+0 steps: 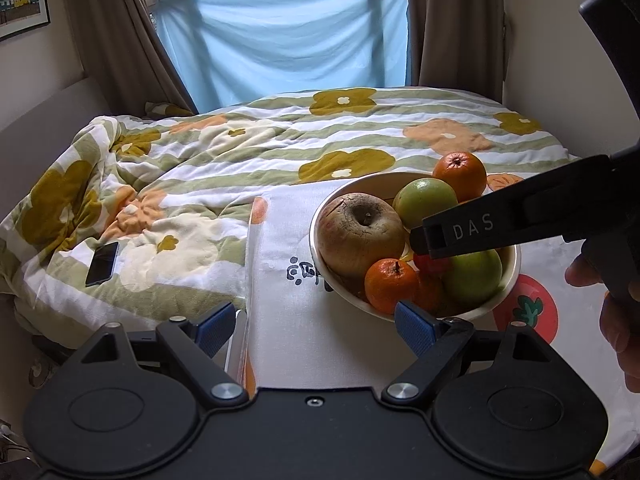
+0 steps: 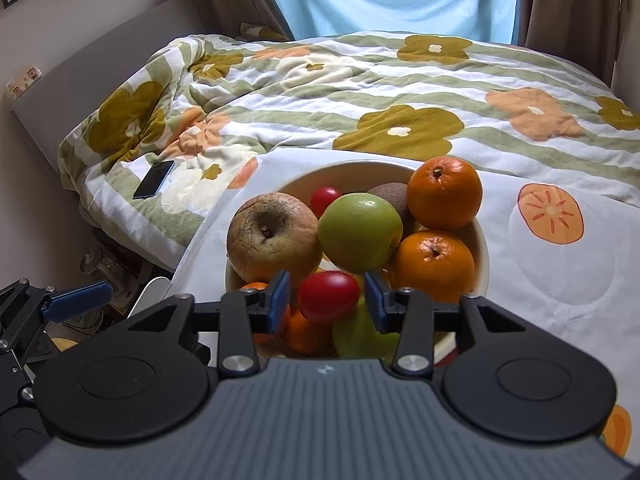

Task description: Organize fruits

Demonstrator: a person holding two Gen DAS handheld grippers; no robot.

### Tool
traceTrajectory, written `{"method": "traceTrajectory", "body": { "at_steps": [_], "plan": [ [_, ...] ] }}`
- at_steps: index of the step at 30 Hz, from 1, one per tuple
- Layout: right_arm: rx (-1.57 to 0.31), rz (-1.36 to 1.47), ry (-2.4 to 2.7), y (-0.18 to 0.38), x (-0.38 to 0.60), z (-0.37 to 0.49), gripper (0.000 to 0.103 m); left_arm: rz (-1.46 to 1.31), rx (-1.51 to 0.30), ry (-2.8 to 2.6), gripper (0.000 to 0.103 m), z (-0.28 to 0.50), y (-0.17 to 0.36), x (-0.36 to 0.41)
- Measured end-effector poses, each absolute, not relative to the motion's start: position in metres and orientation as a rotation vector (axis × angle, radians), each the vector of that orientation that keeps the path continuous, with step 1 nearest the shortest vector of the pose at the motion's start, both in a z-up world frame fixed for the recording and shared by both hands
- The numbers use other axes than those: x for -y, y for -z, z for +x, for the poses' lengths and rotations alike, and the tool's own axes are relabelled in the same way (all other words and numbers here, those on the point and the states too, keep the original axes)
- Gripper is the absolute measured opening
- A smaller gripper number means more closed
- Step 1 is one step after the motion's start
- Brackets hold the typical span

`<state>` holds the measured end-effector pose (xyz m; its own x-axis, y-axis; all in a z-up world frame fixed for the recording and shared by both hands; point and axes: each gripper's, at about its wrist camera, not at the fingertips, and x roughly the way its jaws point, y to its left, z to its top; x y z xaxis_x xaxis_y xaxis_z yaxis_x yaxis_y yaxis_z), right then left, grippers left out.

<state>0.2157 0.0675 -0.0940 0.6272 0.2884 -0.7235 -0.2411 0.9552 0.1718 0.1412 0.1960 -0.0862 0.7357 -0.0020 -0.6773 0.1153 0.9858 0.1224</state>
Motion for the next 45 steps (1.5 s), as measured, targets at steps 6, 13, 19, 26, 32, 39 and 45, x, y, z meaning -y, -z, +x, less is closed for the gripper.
{"method": "traceTrajectory", "body": {
  "at_steps": [6,13,19,26,32,39,45],
  "plan": [
    [-0.821,0.077,-0.294,0.088,-0.062,0.206,0.078,0.178,-0.731,0.076,0.09,0.134,0.083,-0.192],
    [-0.789,0.061,-0.302,0.059,-0.036,0.183,0.078,0.179,-0.682,0.057,0.09,0.122,0.055,-0.176],
    [-0.726,0.04,-0.243,0.008,0.004,0.151,0.09,0.198,-0.623,0.059,0.09,0.104,0.014,-0.146],
    [-0.661,0.051,-0.143,-0.045,0.065,0.105,0.101,0.158,-0.544,0.097,0.1,0.081,-0.039,-0.111],
    [-0.653,0.04,-0.007,-0.062,0.108,0.067,0.101,0.118,-0.531,0.116,0.103,0.066,-0.059,-0.097],
    [-0.669,0.075,0.093,-0.054,0.142,0.032,0.103,0.067,-0.585,0.107,0.103,0.05,-0.056,-0.092],
    [-0.701,0.066,0.115,-0.047,0.149,0.017,0.103,0.068,-0.625,0.111,0.103,0.036,-0.049,-0.086]
  ]
}}
